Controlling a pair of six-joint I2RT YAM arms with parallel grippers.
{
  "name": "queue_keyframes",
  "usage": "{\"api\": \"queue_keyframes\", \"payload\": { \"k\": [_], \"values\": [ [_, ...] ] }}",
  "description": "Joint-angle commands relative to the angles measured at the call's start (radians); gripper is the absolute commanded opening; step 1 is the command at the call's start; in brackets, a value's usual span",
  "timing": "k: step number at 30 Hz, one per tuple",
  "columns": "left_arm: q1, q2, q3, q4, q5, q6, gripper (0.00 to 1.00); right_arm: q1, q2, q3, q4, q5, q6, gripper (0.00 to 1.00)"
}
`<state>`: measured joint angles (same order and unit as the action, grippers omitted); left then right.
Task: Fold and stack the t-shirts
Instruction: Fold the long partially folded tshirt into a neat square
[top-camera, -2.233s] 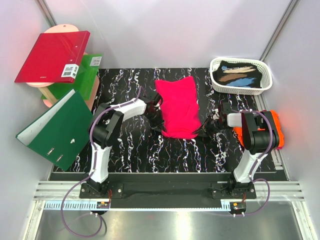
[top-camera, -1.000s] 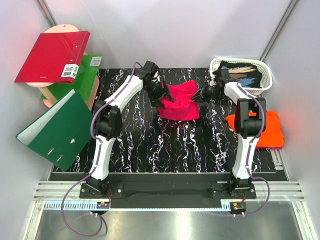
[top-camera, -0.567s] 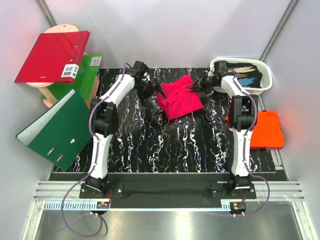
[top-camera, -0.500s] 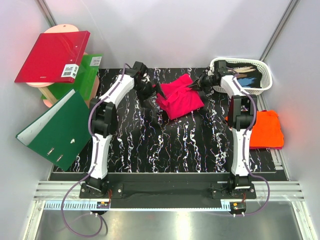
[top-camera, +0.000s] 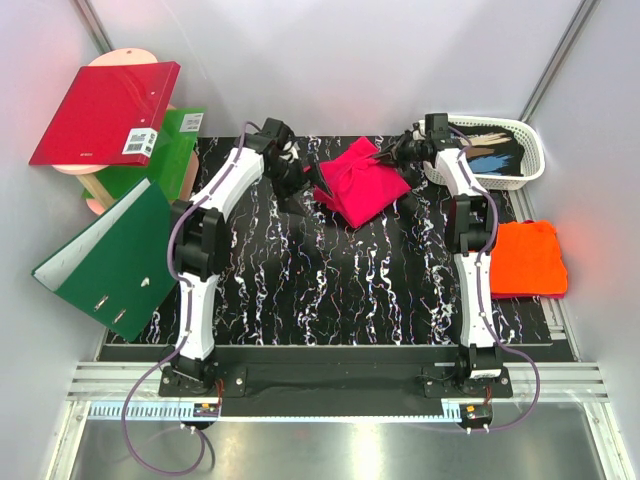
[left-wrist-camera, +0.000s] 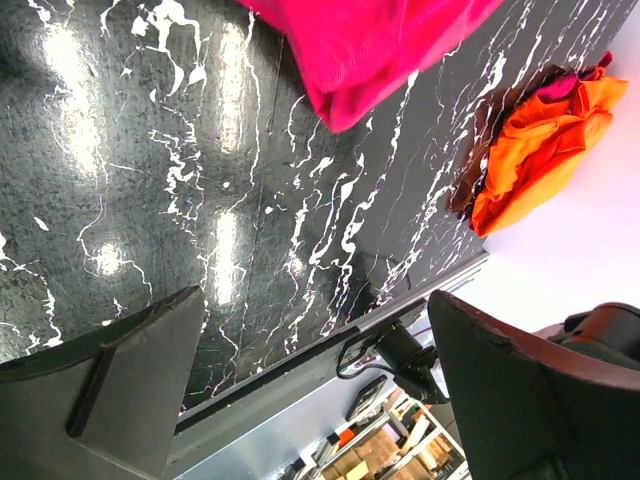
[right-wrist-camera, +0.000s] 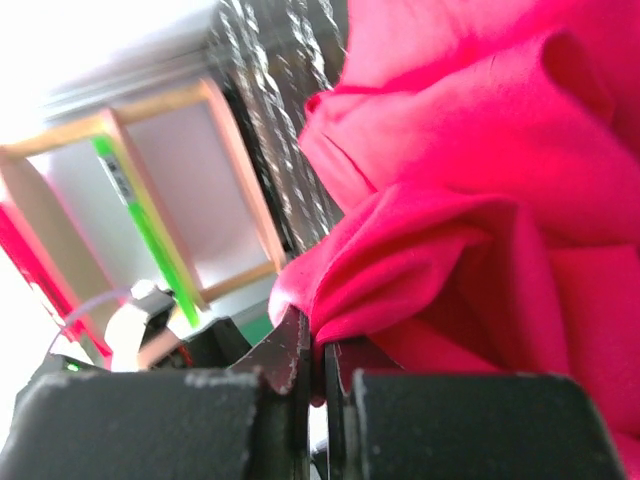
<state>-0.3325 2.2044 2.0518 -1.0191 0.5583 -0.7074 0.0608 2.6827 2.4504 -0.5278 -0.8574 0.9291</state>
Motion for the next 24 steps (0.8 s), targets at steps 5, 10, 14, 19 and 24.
{"api": "queue_keyframes", "payload": {
  "k": [5, 10, 14, 19, 24],
  "values": [
    [0.006, -0.074, -0.085, 0.016, 0.008, 0.039, 0.99, -0.003, 0.068, 0.071, 0.400, -0.022, 0.327, 0.03],
    [0.006, -0.081, -0.113, 0.017, 0.011, 0.060, 0.99, -0.003, 0.140, 0.139, 0.394, 0.012, 0.323, 0.99],
    [0.006, -0.095, -0.088, 0.024, 0.011, 0.075, 0.99, -0.003, 0.056, 0.028, 0.379, 0.041, 0.184, 1.00],
    [0.006, -0.100, -0.006, 0.059, -0.053, 0.095, 0.99, -0.006, -0.213, -0.244, 0.365, 0.131, -0.005, 1.00],
    [0.003, 0.001, 0.184, 0.070, -0.190, 0.123, 0.99, -0.021, -0.519, -0.528, 0.312, 0.242, -0.160, 1.00]
  ]
}}
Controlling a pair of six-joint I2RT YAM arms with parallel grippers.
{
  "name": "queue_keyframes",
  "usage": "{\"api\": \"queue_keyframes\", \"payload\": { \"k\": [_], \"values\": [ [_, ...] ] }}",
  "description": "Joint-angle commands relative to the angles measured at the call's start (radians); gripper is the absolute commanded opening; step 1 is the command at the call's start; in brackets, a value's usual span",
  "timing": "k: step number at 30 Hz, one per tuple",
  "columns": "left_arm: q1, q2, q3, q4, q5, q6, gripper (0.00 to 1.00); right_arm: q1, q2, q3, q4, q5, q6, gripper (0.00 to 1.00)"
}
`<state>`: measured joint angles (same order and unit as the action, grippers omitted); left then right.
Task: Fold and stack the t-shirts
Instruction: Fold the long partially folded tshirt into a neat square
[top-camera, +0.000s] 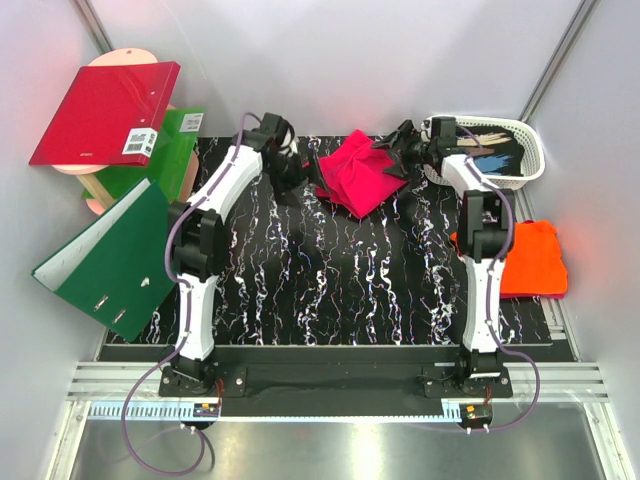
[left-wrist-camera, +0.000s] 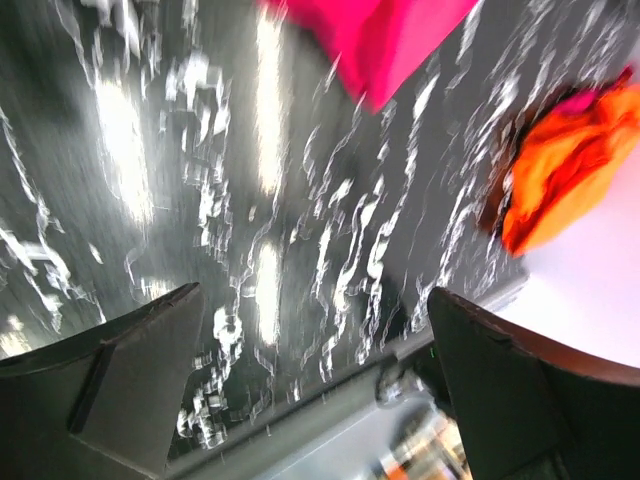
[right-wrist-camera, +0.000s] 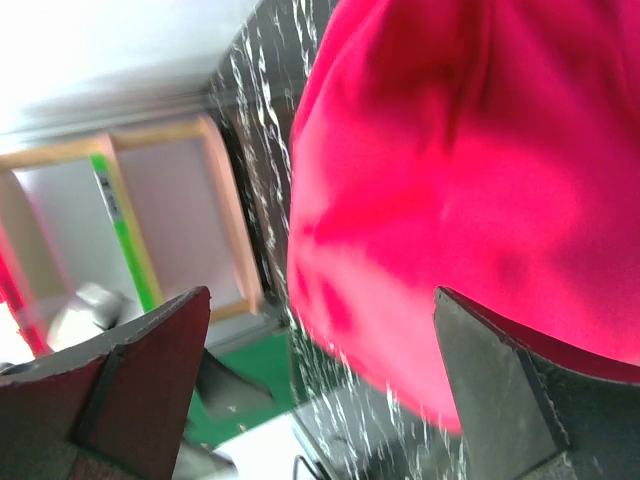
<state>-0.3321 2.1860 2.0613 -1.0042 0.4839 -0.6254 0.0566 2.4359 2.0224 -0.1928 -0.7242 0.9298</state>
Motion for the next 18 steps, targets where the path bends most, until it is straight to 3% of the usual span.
{"api": "queue_keyframes", "payload": {
  "k": [1, 9, 18],
  "values": [
    [0.002, 0.040, 0.201, 0.052, -0.140, 0.055, 0.99, -0.020, -0.335, -0.150, -0.063, 0.123, -0.205, 0.99],
    [-0.028, 0.225, 0.350, 0.084, -0.263, 0.121, 0.99, -0.023, -0.428, -0.199, -0.428, 0.339, -0.417, 1.00],
    [-0.041, 0.319, 0.376, 0.275, -0.140, 0.000, 0.99, -0.024, -0.414, -0.234, -0.502, 0.315, -0.440, 1.00]
  ]
}}
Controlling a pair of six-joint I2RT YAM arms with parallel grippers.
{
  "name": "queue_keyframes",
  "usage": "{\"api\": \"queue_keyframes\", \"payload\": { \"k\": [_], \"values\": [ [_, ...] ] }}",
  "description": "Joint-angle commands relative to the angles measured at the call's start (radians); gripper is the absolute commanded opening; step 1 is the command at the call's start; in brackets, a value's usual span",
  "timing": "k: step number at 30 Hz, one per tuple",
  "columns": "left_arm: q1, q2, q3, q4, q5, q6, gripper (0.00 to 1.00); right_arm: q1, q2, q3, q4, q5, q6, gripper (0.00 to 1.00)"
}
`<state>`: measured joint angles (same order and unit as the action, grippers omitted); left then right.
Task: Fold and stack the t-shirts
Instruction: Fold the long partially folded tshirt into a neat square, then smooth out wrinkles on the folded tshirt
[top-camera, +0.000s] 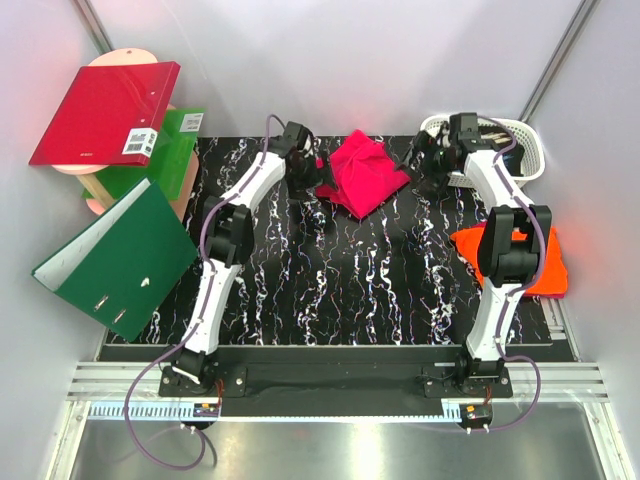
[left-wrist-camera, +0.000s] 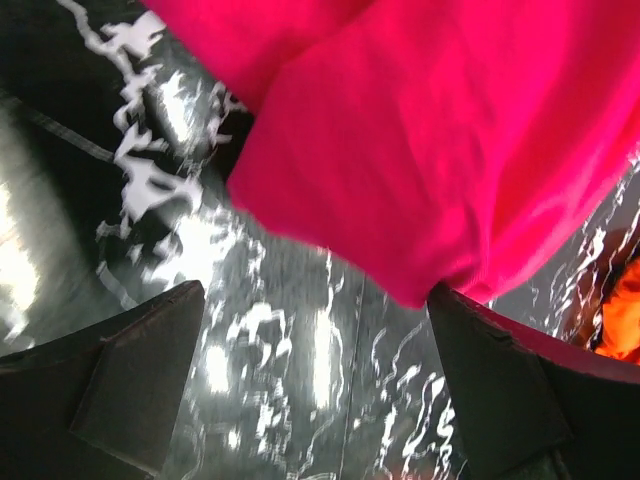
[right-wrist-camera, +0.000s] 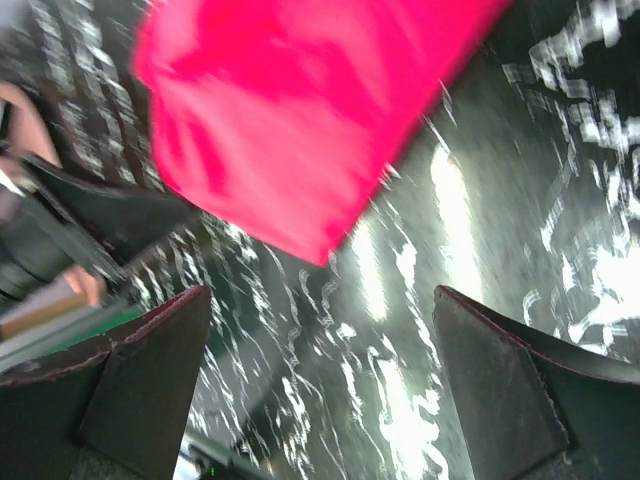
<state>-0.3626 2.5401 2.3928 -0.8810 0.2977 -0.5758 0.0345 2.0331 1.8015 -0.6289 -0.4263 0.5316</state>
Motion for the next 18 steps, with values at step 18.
{"api": "queue_keyframes", "payload": {
  "k": [18],
  "values": [
    [-0.010, 0.025, 0.046, 0.378, 0.139, -0.238, 0.99, -0.002, -0.008, -0.080, -0.078, 0.001, -0.051, 1.00]
  ]
}}
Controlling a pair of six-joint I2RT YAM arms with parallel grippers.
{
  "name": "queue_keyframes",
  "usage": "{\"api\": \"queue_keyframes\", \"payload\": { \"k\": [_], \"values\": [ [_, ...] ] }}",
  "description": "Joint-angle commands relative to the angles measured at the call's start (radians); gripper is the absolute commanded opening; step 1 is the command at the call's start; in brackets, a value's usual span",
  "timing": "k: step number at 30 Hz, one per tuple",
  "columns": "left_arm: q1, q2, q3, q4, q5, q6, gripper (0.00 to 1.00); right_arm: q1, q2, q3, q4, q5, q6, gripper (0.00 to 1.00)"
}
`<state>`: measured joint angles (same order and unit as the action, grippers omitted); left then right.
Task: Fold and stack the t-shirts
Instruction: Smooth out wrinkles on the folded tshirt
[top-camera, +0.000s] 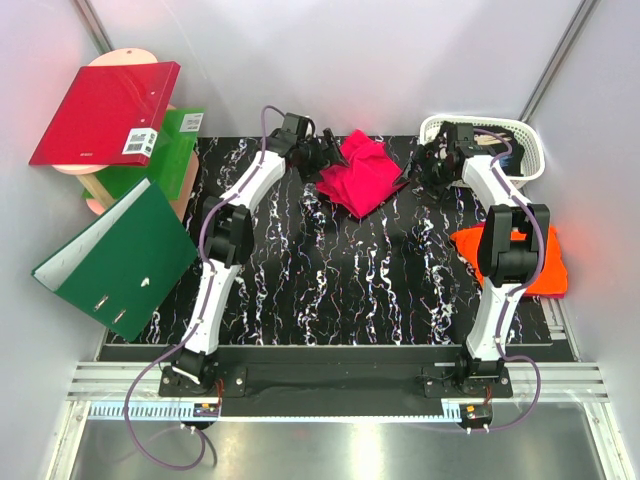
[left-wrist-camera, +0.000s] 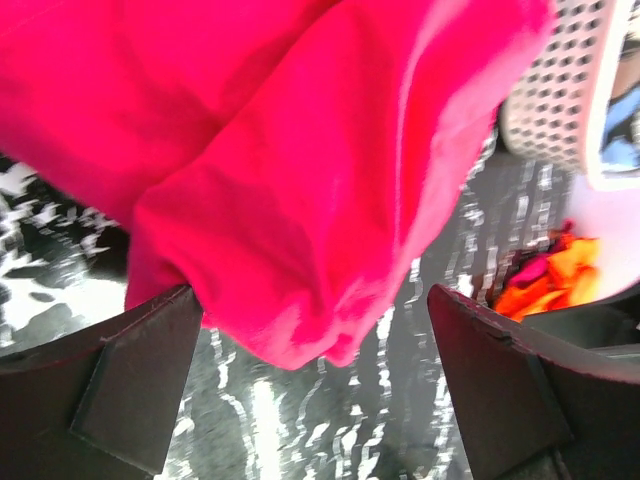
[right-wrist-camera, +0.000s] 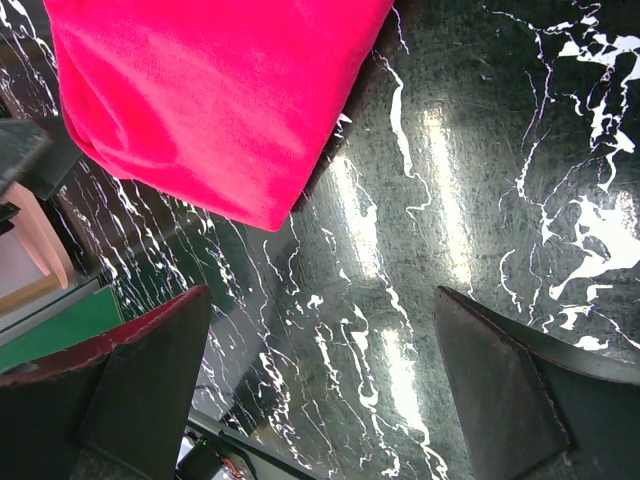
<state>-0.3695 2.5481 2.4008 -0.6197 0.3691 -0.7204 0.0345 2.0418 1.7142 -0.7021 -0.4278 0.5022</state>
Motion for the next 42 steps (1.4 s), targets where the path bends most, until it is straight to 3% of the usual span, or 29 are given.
{"api": "queue_keyframes", "payload": {
  "k": [1, 4, 5, 6, 7, 12, 16, 23, 25, 26, 28, 30, 37, 42],
  "values": [
    [-0.005, 0.040, 0.038, 0.150, 0.094, -0.109, 0.85, -0.002, -0.015, 0.007, -0.007, 0.001, -0.024, 1.00],
    [-0.005, 0.092, 0.047, 0.219, 0.151, -0.184, 0.53, -0.002, -0.012, 0.005, -0.017, -0.005, -0.030, 1.00],
    [-0.005, 0.103, 0.053, 0.227, 0.157, -0.201, 0.26, -0.002, -0.012, 0.004, -0.020, -0.005, -0.033, 1.00],
    [-0.002, 0.112, 0.052, 0.235, 0.160, -0.230, 0.08, -0.002, -0.012, 0.004, -0.026, -0.005, -0.037, 1.00],
    [0.001, 0.118, 0.049, 0.235, 0.165, -0.240, 0.00, -0.002, -0.012, 0.004, -0.031, -0.005, -0.042, 1.00],
    [0.038, 0.045, -0.090, 0.244, 0.116, -0.220, 0.00, -0.002, -0.015, -0.004, -0.042, -0.025, -0.048, 1.00],
    [0.116, -0.057, -0.239, 0.366, 0.094, -0.255, 0.00, -0.002, -0.022, -0.025, -0.040, -0.048, -0.051, 1.00],
    [0.191, -0.016, -0.229, 0.676, 0.238, -0.523, 0.00, -0.002, -0.038, -0.085, -0.040, -0.054, -0.063, 1.00],
    [0.196, 0.033, -0.163, 0.716, 0.269, -0.566, 0.07, -0.002, -0.045, -0.100, -0.040, -0.052, -0.068, 1.00],
    [0.196, 0.056, -0.131, 0.715, 0.280, -0.588, 0.23, -0.002, -0.048, -0.108, -0.040, -0.051, -0.070, 1.00],
    [0.198, 0.127, -0.028, 0.664, 0.332, -0.590, 0.99, -0.002, -0.054, -0.116, -0.039, -0.049, -0.073, 1.00],
    [0.198, 0.136, -0.031, 0.649, 0.382, -0.587, 0.99, -0.001, -0.061, -0.128, -0.024, -0.045, -0.080, 1.00],
    [0.204, -0.201, -0.504, 0.632, 0.315, -0.322, 0.99, -0.004, 0.038, -0.053, 0.107, -0.086, -0.038, 1.00],
    [0.211, -0.365, -0.514, 0.321, 0.107, -0.076, 0.99, 0.001, 0.191, 0.097, 0.197, -0.158, 0.048, 1.00]
  ]
}}
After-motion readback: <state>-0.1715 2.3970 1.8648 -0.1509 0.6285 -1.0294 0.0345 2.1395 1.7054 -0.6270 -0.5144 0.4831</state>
